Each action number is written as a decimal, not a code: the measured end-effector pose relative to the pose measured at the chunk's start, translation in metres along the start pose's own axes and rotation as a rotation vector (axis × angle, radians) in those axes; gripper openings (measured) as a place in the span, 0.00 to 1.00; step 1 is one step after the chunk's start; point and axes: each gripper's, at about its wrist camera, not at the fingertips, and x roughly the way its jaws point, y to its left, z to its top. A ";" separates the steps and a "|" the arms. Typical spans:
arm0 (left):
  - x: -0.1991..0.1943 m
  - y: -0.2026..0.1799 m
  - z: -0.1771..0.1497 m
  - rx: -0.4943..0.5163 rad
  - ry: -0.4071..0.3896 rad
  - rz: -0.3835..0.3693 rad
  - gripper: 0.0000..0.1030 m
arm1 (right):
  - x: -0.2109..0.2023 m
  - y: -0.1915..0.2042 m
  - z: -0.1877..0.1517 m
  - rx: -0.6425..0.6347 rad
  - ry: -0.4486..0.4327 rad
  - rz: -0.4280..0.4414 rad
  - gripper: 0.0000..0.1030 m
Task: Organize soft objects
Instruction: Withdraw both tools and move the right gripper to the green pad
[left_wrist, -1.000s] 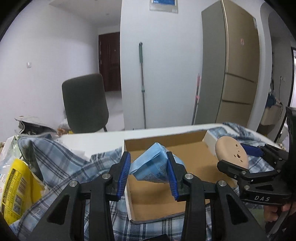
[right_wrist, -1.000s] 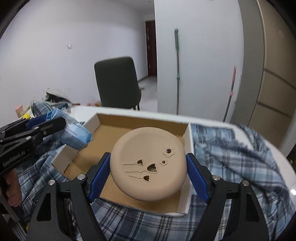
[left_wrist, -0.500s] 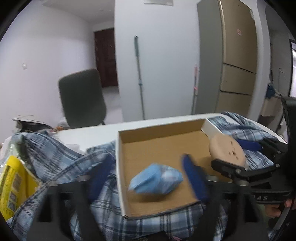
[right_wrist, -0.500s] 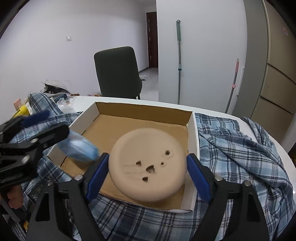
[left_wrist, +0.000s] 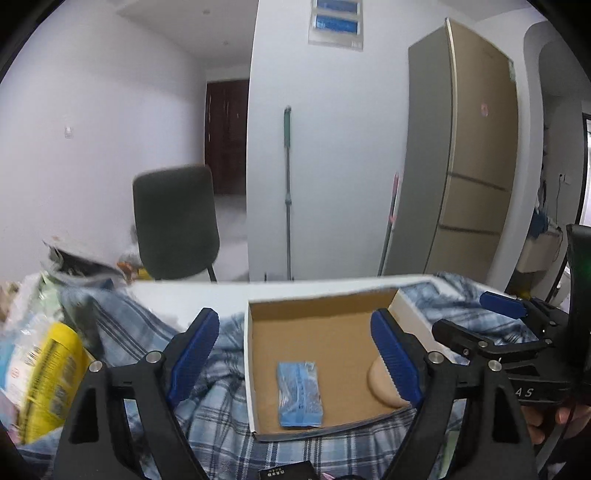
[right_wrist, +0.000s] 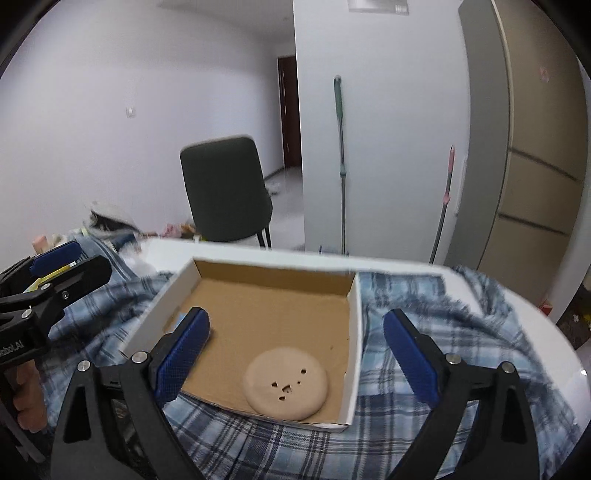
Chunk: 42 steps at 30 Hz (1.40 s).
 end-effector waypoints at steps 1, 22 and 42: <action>-0.007 -0.001 0.003 0.004 -0.014 -0.001 0.83 | -0.011 0.000 0.004 -0.002 -0.022 0.001 0.92; -0.157 -0.031 -0.025 -0.010 -0.216 -0.030 1.00 | -0.154 -0.009 -0.039 0.034 -0.281 -0.060 1.00; -0.123 -0.016 -0.092 -0.050 -0.210 0.064 1.00 | -0.118 -0.018 -0.082 -0.022 -0.190 -0.031 1.00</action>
